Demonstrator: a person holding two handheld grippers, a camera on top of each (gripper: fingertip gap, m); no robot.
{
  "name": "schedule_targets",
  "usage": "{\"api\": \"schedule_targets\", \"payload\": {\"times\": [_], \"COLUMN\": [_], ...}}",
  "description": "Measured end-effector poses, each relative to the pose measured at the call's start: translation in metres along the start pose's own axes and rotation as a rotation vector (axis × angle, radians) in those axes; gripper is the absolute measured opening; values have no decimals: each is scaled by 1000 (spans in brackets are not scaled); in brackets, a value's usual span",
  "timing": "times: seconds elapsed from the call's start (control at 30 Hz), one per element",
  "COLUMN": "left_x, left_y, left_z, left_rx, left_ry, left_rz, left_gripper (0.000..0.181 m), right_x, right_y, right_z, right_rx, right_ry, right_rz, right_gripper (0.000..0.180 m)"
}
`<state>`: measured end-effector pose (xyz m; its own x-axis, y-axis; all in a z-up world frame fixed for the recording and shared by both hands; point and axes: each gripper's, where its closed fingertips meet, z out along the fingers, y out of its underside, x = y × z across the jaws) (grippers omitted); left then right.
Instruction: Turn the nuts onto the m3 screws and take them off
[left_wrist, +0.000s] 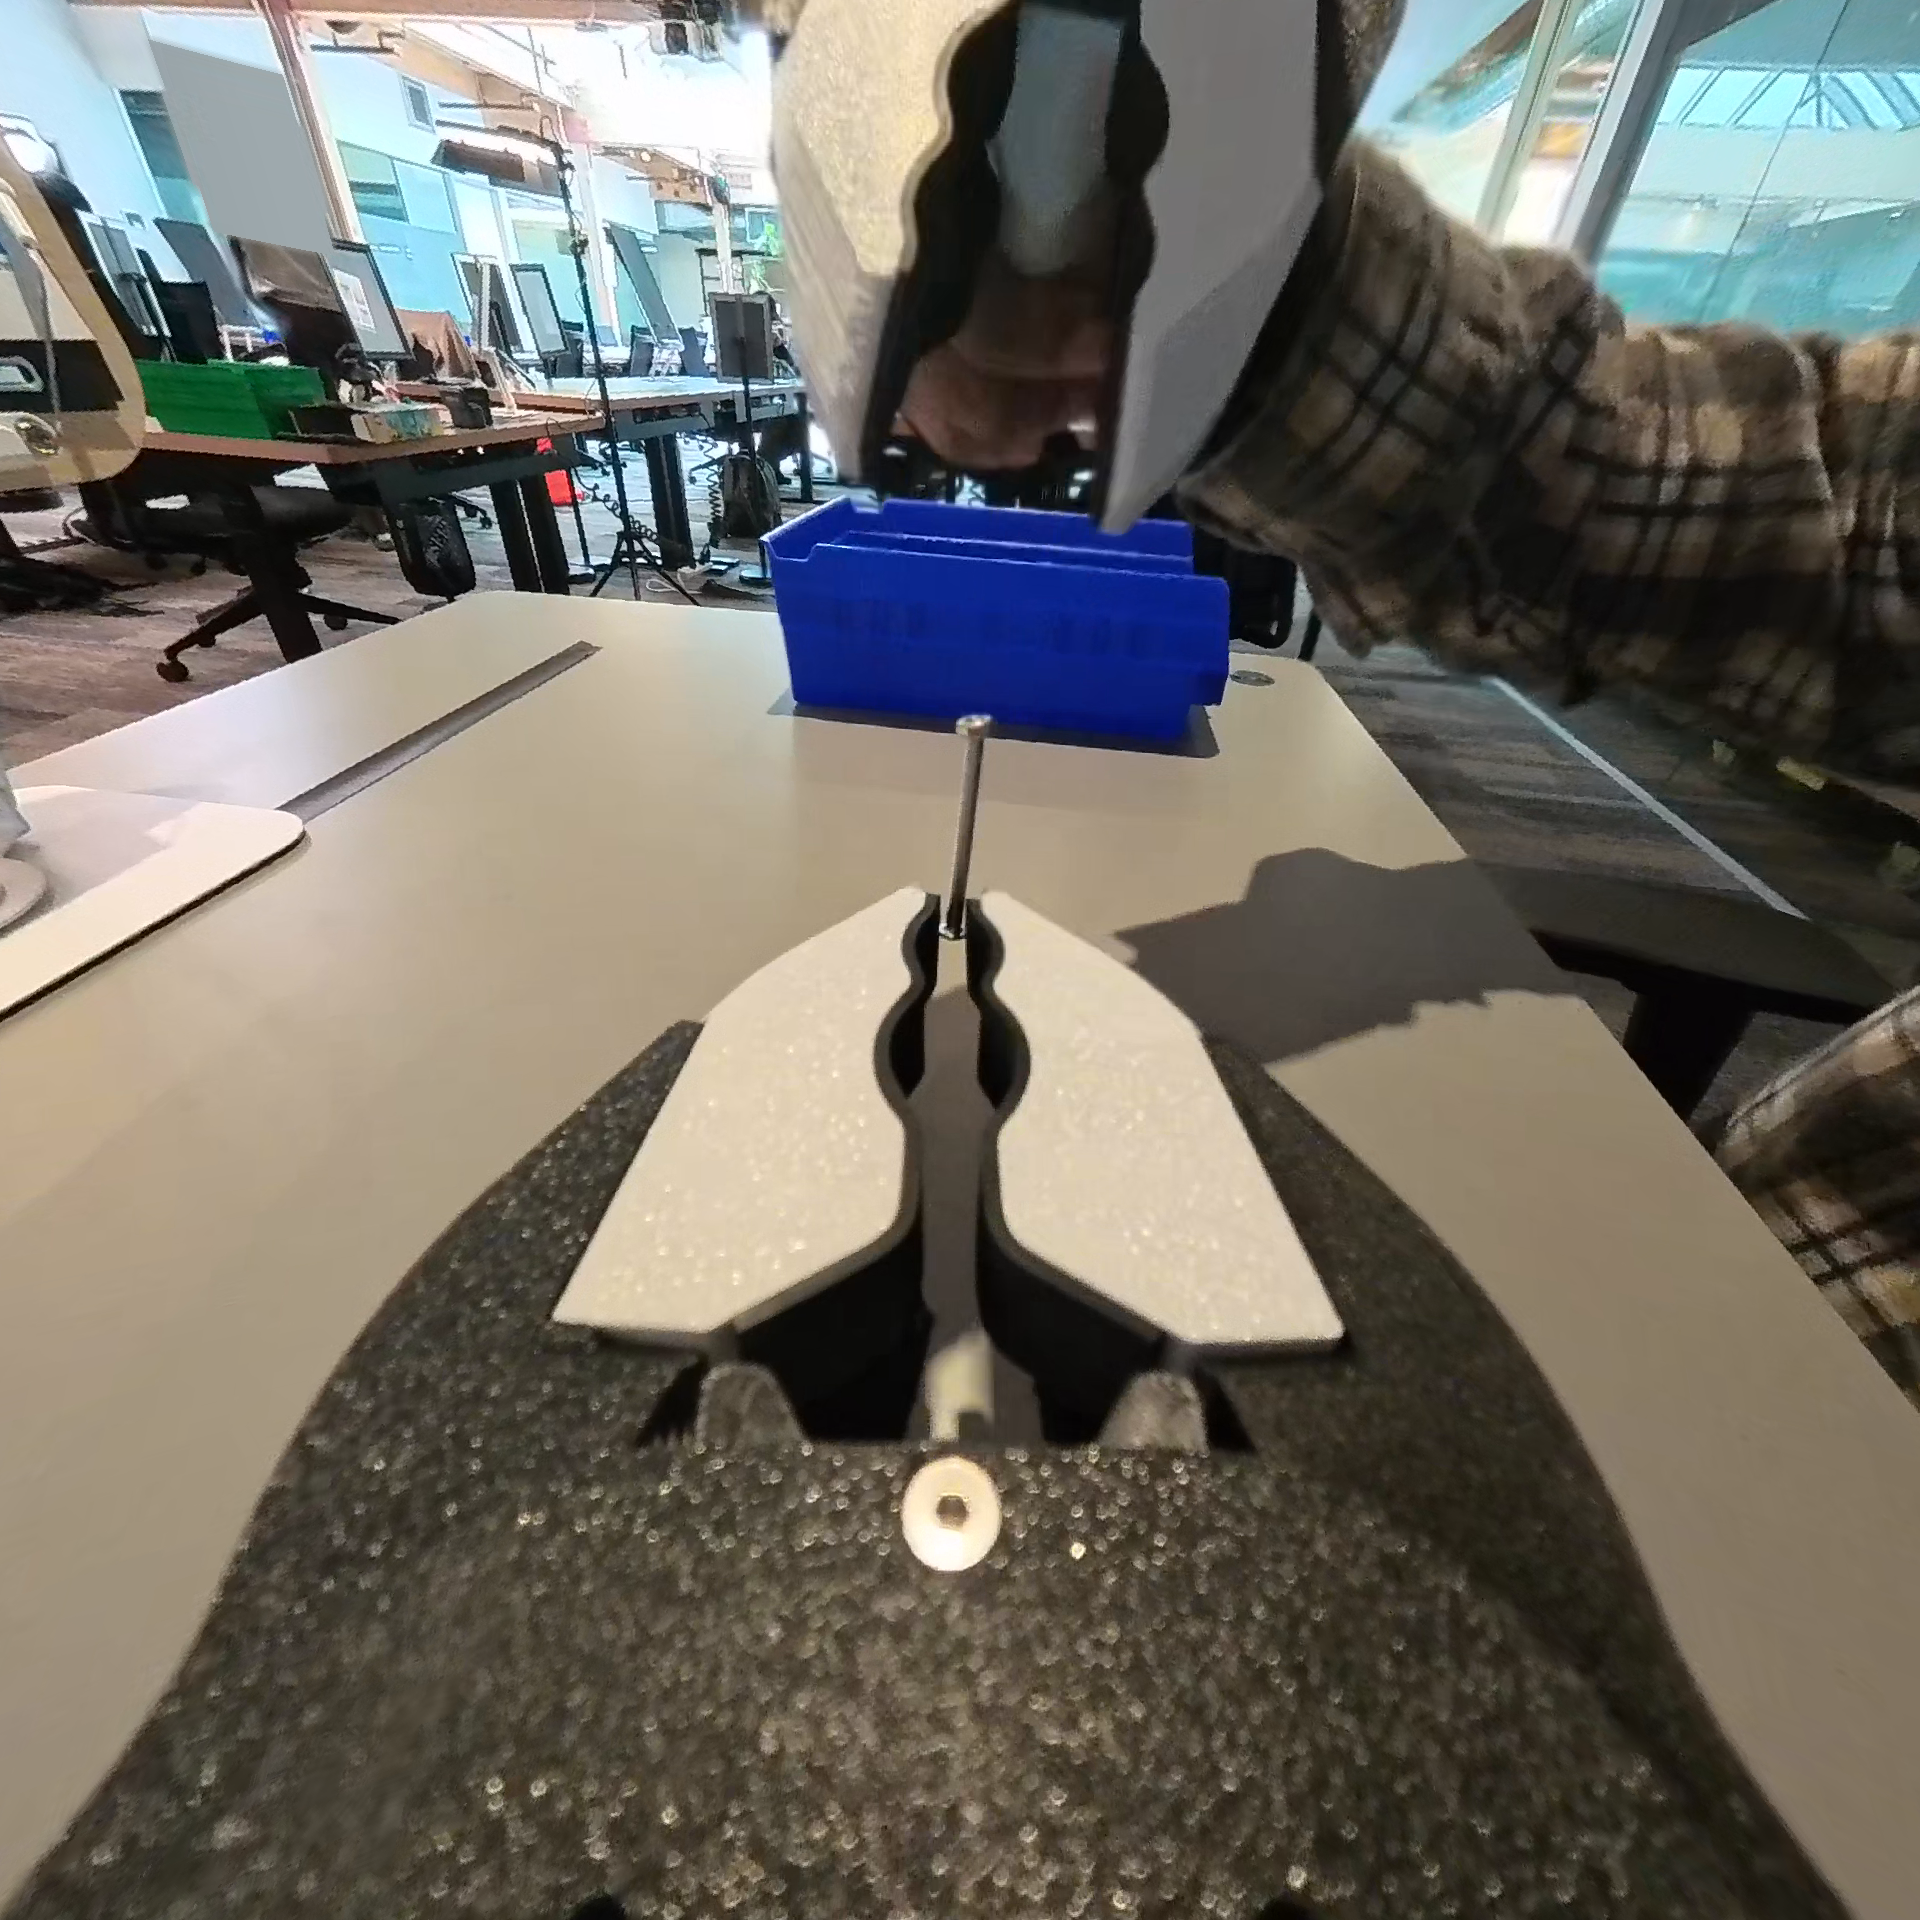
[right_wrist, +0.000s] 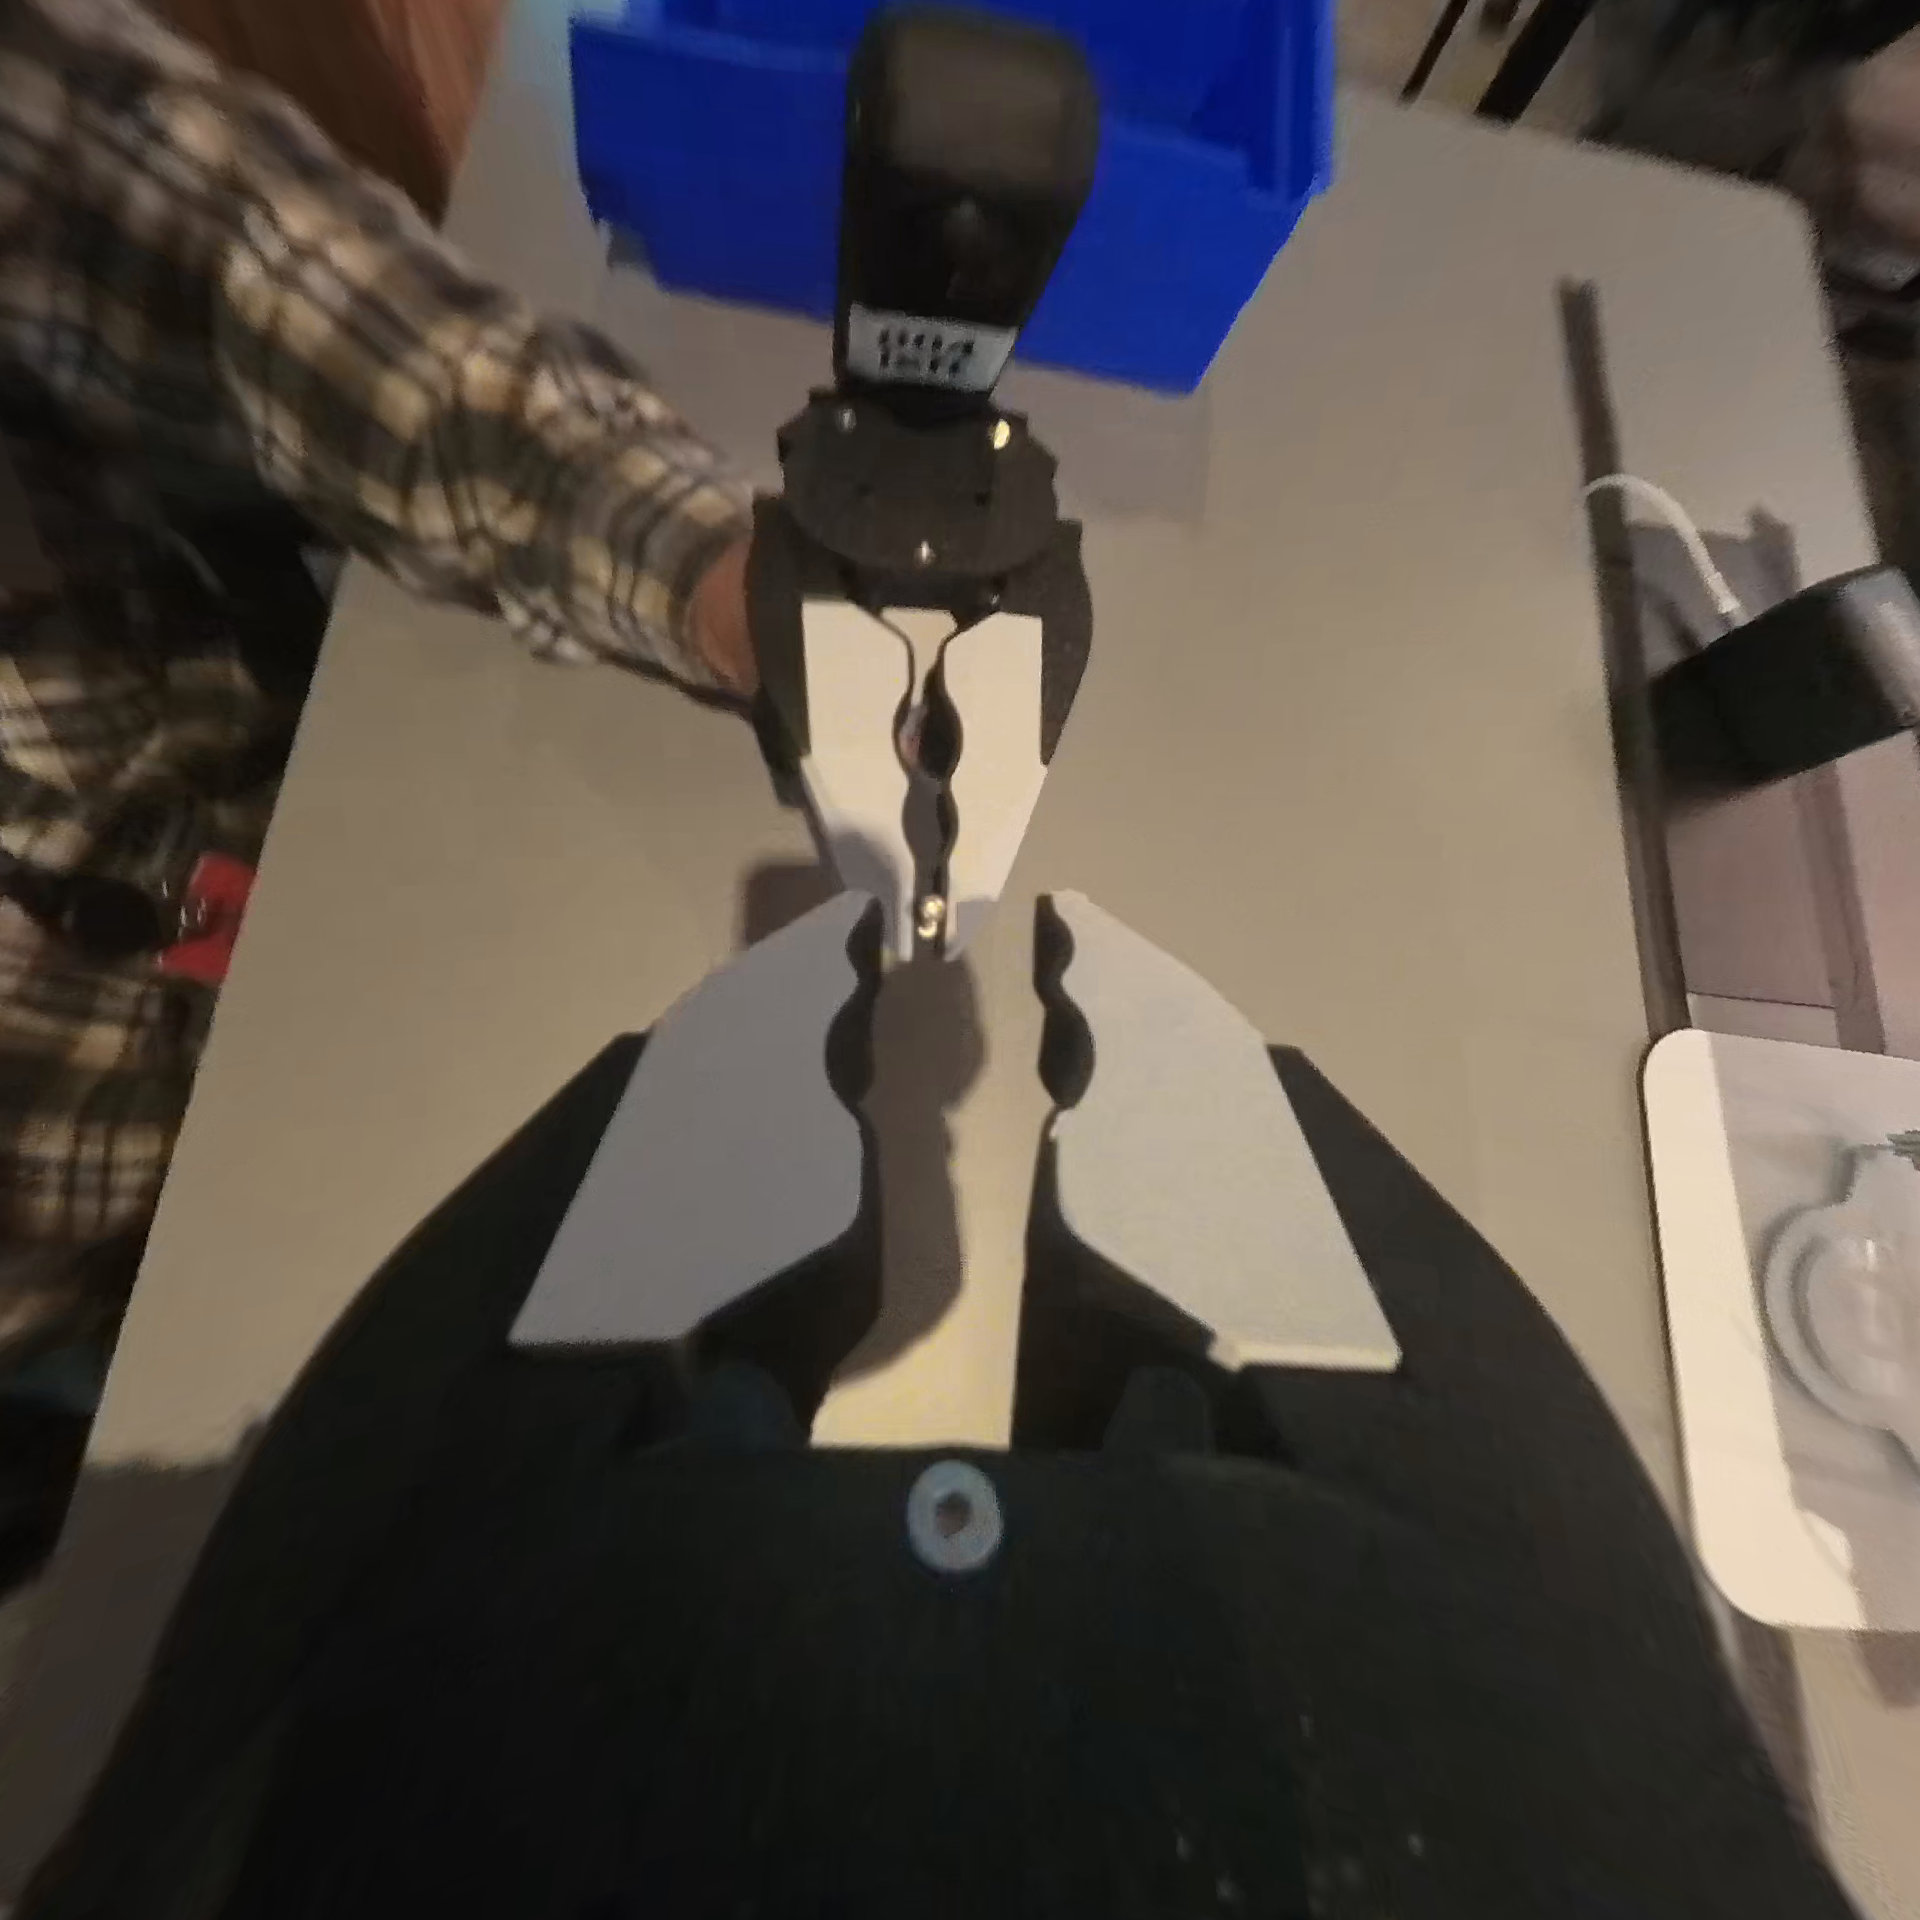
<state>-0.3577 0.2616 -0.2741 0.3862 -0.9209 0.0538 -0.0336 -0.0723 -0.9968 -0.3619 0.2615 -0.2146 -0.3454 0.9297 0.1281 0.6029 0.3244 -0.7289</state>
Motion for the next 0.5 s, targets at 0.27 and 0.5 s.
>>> {"api": "schedule_targets", "payload": {"times": [0.27, 0.5], "left_x": [-1, -1], "left_y": [0, 0], "left_z": [0, 0], "left_rx": [5, 8], "left_ry": [-9, -6], "left_rz": [-1, -4], "left_gripper": [4, 4], "right_x": [-12, -24], "right_y": [3, 0], "right_z": [9, 32], "right_rx": [461, 614], "right_ry": [133, 93], "right_rz": [147, 152], "right_gripper": [82, 90]}}
